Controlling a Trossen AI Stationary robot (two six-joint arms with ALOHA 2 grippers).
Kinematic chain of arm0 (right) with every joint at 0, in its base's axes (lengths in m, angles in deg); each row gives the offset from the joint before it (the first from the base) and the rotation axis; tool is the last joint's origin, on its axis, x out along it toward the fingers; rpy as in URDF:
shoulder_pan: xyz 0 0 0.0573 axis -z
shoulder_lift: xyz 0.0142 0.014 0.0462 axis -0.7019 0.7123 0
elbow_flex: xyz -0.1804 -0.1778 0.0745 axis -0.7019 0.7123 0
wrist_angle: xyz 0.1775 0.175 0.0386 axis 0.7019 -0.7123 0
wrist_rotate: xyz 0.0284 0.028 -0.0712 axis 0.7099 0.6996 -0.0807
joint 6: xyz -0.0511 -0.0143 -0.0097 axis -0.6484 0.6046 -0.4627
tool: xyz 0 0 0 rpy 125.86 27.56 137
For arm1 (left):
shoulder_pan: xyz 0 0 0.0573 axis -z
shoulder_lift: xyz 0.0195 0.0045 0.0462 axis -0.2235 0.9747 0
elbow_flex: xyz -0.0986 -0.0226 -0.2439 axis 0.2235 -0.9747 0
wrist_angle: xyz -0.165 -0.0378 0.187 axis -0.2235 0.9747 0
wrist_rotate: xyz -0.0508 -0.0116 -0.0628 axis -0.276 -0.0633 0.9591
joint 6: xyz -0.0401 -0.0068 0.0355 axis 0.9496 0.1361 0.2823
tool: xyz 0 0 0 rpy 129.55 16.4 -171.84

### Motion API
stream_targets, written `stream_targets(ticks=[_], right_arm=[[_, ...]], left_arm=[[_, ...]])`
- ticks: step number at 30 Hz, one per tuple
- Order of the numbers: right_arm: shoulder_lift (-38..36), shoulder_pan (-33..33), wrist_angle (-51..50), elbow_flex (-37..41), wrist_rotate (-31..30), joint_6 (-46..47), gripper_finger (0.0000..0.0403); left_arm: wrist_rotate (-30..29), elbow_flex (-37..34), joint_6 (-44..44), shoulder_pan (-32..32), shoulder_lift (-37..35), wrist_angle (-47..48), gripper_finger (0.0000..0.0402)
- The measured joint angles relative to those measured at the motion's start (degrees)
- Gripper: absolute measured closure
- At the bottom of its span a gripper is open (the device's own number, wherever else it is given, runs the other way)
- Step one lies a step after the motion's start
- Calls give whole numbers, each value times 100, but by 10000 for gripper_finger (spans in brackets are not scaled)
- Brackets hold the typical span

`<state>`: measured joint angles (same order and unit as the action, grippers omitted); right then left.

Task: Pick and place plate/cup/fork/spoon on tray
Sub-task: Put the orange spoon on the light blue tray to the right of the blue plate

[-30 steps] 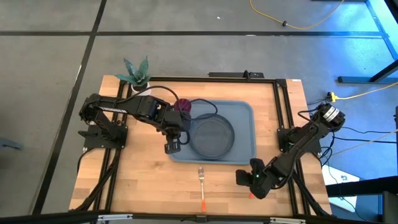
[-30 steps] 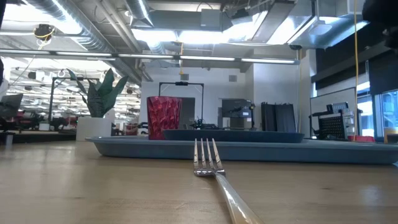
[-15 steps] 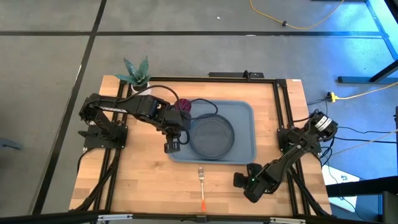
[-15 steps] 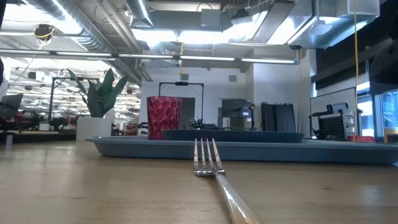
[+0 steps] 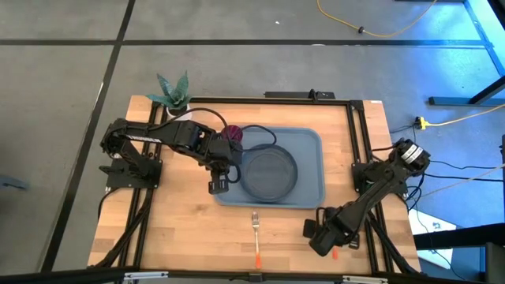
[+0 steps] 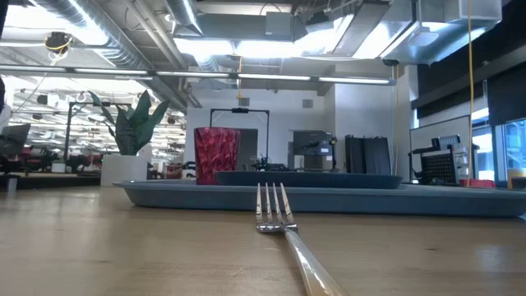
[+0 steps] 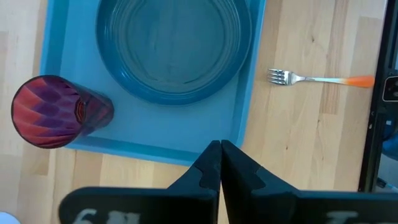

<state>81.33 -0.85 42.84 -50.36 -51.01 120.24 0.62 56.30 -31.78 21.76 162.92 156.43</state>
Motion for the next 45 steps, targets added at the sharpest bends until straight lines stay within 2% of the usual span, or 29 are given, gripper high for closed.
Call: stream_targets(ticks=[5,10,16,22,29,37,45], right_arm=[[-11,-68,-1158,-486,201,-3,318],[-15,-247,-1396,-400,199,6,318],[-15,-323,-1212,-84,85,-180,318],[-13,-321,-92,371,-290,-260,318],[-11,-321,-601,207,-74,-296,318],[11,-321,-650,314,-60,-417,318],[13,-321,164,740,-31,-432,318]], left_arm=[[0,0,0,0,0,-1,401],[0,1,2,0,0,-1,401],[0,1,9,0,0,-4,401],[0,0,57,0,0,-10,401],[1,1,65,-32,0,-11,401],[0,0,59,-176,0,-9,401],[0,0,54,-258,0,-10,401]])
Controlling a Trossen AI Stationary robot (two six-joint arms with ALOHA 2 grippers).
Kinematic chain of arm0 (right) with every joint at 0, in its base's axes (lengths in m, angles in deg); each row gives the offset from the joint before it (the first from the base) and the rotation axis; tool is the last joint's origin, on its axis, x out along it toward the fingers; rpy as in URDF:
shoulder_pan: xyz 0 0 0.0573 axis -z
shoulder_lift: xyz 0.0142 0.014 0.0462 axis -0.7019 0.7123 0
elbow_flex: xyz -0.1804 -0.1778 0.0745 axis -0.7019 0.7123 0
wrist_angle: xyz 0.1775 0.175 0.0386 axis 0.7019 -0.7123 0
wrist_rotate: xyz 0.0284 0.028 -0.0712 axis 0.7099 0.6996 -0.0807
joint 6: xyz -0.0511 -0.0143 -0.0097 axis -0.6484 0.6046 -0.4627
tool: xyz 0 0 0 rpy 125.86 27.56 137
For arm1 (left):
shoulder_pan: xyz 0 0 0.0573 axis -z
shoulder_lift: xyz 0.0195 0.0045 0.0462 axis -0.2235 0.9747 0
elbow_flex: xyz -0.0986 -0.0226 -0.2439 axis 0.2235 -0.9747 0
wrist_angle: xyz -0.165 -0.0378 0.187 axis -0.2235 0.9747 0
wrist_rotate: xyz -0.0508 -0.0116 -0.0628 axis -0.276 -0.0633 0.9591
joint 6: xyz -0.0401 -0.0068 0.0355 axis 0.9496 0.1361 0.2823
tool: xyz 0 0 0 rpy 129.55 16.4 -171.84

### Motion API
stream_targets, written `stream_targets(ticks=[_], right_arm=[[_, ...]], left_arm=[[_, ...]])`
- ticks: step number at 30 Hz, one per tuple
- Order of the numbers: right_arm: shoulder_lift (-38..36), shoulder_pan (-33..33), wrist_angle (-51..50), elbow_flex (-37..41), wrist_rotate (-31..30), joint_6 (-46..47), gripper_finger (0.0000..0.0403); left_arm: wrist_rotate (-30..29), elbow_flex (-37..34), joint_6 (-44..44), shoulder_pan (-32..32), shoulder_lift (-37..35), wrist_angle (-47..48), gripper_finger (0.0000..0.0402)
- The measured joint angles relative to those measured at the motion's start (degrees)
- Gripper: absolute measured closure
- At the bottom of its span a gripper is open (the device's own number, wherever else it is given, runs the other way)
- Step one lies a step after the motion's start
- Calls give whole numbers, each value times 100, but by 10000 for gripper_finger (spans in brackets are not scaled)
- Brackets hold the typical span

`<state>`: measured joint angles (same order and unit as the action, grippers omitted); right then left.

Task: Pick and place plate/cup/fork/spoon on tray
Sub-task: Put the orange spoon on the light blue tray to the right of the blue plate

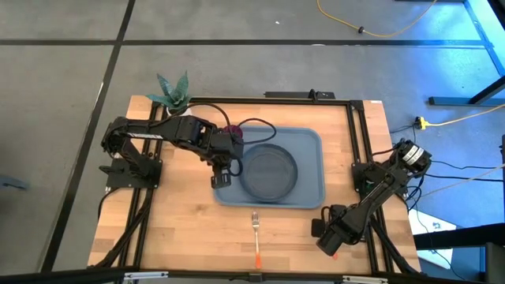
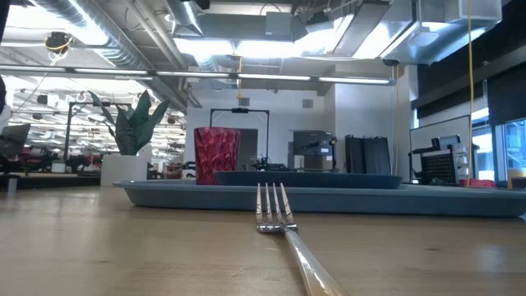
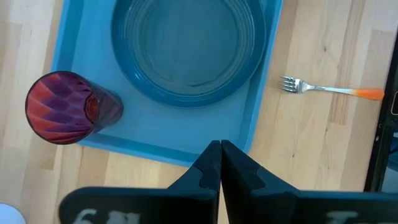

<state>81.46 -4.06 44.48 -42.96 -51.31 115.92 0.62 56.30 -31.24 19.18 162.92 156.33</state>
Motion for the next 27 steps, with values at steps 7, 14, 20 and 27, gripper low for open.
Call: stream_targets(ticks=[7,14,20,27], right_arm=[[2,0,-49,140,4,-6,318],[2,0,23,204,-240,-50,318],[-48,8,455,521,-172,-1,318],[-37,9,327,512,-162,-112,318]], left_arm=[[0,0,-4,2,0,2,401],[0,0,-2,2,0,2,401],[0,1,-3,2,0,4,401],[48,0,-6,4,0,7,401]])
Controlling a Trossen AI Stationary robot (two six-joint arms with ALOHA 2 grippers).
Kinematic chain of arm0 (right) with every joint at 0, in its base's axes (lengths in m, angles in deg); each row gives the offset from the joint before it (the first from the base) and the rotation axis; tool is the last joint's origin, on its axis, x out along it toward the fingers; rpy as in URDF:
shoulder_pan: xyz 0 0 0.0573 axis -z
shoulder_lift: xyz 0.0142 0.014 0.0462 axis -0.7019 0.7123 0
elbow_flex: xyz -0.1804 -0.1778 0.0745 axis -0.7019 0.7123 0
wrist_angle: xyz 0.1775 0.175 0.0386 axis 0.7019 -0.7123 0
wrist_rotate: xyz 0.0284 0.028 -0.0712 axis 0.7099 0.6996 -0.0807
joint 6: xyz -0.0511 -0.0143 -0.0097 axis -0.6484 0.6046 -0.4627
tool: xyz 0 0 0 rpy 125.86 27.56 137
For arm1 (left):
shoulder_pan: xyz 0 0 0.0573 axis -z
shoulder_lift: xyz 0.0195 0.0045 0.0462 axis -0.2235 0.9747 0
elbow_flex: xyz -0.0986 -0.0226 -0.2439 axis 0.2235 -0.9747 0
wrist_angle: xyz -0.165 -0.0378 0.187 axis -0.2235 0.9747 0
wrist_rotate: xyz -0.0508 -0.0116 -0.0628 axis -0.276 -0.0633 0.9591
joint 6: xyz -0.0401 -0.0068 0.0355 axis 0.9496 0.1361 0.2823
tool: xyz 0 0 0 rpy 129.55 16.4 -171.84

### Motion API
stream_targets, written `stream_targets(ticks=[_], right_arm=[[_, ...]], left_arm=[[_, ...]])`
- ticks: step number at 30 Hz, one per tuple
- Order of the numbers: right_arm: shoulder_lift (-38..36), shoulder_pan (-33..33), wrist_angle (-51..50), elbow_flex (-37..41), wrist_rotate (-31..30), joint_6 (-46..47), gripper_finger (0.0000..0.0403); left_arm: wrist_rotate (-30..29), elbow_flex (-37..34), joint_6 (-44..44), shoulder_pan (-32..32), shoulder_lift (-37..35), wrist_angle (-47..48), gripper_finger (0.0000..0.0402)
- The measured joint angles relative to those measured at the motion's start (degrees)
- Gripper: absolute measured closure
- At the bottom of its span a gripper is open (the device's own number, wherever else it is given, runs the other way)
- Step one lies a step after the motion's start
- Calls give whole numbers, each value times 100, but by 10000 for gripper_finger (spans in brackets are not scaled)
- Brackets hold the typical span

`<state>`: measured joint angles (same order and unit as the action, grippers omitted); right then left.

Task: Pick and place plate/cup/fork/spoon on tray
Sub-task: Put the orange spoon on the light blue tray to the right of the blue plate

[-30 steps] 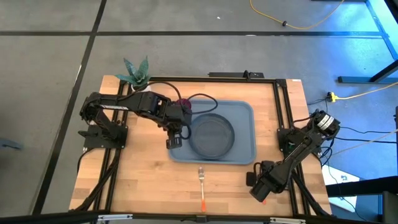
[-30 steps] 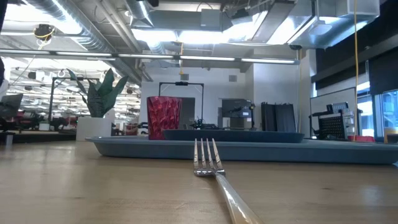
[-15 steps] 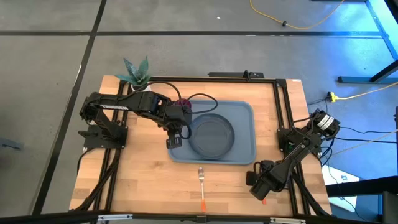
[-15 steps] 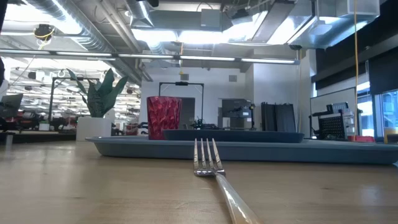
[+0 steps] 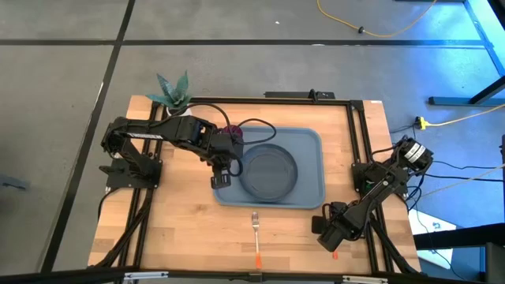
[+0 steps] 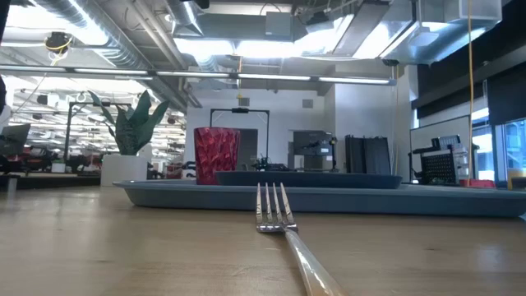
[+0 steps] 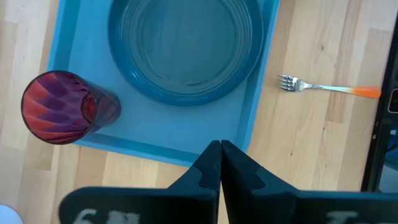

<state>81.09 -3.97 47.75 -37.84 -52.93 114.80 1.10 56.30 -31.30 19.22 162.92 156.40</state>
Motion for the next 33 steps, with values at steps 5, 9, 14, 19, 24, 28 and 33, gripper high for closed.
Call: stream_targets(ticks=[5,9,14,19,24,28,33], right_arm=[[7,0,-23,0,5,-46,318],[9,0,-35,2,-16,-164,318],[9,-4,-39,7,-54,-192,318],[9,-4,-35,7,-63,-191,318],[9,-4,-42,7,-70,-265,318],[9,-8,-65,7,-124,-218,318],[9,-11,-76,7,-173,-211,318]], left_arm=[[2,0,-2,0,0,0,401],[3,0,-2,0,0,0,401],[4,0,-4,0,0,0,401],[2,0,-4,0,0,0,401],[2,0,-4,0,0,0,401],[2,0,-4,0,0,0,401],[2,0,-4,-2,0,0,401]])
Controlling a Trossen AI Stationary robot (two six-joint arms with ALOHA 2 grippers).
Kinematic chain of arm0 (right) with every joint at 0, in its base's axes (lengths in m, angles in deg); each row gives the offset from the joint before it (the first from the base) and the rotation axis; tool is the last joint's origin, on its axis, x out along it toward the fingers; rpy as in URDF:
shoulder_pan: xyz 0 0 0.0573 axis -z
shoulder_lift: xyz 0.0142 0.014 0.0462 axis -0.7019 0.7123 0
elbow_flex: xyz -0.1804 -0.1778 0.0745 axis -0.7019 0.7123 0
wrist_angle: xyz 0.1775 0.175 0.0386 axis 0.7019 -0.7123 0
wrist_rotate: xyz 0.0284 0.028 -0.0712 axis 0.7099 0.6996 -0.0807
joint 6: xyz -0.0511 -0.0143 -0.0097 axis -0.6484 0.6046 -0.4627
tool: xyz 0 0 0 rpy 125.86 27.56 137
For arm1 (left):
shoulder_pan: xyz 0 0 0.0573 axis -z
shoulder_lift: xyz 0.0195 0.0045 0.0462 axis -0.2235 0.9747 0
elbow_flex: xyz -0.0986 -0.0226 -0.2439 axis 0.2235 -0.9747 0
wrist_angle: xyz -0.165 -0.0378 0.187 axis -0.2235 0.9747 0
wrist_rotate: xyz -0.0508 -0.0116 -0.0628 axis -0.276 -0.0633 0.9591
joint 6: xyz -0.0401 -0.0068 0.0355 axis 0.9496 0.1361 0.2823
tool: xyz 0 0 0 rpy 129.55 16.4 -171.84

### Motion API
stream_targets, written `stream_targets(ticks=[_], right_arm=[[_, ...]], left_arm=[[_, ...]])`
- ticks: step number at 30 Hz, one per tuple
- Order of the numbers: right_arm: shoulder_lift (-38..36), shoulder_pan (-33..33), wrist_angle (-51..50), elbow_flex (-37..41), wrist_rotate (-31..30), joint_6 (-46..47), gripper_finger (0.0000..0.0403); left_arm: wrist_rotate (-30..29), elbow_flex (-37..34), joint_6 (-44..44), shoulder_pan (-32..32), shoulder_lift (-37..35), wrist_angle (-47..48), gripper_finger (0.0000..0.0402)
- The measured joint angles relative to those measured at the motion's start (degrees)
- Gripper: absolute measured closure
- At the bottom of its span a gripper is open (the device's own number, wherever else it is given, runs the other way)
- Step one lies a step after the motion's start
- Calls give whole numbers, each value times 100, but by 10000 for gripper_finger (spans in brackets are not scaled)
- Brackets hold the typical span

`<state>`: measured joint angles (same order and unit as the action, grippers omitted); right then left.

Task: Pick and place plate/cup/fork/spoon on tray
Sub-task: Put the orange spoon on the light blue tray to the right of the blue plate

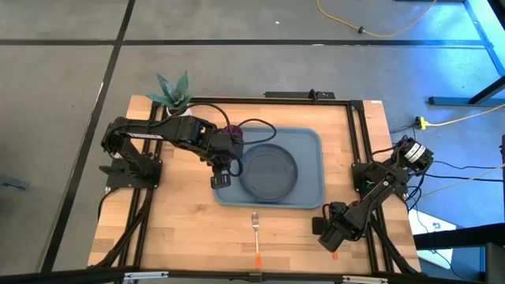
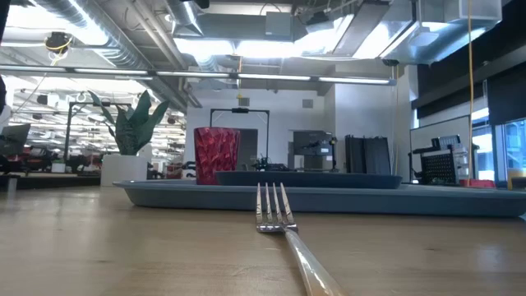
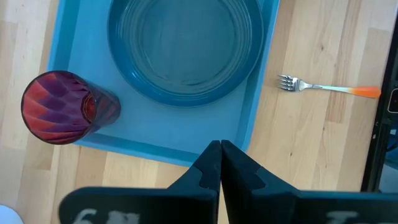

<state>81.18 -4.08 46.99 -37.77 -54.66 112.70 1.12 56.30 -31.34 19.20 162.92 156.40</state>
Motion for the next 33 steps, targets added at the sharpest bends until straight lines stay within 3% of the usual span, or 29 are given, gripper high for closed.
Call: stream_targets(ticks=[33], right_arm=[[0,0,9,0,-157,-256,318]], left_arm=[[-4,0,0,0,0,0,401]])
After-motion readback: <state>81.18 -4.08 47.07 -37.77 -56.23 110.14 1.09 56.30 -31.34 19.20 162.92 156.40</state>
